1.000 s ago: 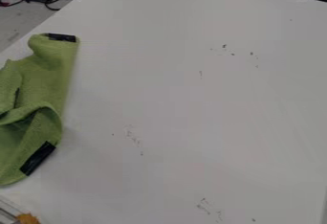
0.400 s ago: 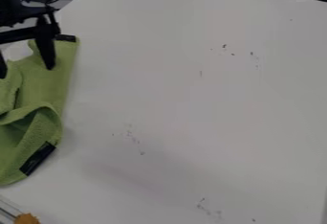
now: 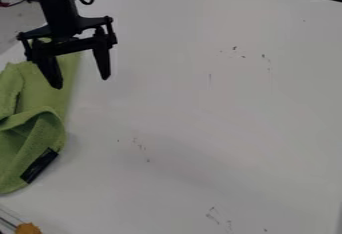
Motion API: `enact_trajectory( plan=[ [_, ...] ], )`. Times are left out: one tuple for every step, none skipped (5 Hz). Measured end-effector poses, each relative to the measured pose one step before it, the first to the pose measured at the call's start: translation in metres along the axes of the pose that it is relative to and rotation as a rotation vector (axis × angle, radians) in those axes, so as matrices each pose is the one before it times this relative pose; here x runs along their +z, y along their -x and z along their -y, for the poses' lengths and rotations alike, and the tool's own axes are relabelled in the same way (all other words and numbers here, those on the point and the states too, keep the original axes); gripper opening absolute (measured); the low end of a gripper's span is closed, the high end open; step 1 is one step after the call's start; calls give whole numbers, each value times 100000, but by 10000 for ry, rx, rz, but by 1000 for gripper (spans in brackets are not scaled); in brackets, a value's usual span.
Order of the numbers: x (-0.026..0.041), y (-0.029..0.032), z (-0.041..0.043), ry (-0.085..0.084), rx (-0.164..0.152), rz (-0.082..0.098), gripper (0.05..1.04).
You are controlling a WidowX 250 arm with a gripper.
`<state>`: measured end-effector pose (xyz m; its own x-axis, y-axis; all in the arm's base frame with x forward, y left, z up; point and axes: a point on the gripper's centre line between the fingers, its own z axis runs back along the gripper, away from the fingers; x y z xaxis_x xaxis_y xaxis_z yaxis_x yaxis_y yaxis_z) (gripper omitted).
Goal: Fold the cloth from top right to bottom left
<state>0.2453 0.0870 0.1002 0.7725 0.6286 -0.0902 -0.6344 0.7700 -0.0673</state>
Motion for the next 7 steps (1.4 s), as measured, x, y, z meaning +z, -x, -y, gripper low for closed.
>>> enact_trajectory(
  plan=[
    [0,364,2199,80,-83,29,999],
    [-132,9,1888,-207,-283,50,999],
    [538,-1001,2350,-426,-899,-38,999],
    [726,-1189,2182,-115,-711,67,999],
    [218,-838,2961,-103,-736,57,999],
    [-508,-93,3889,-313,-806,-288,999],
    [-545,508,3653,491,39,-82,999]
  ],
)
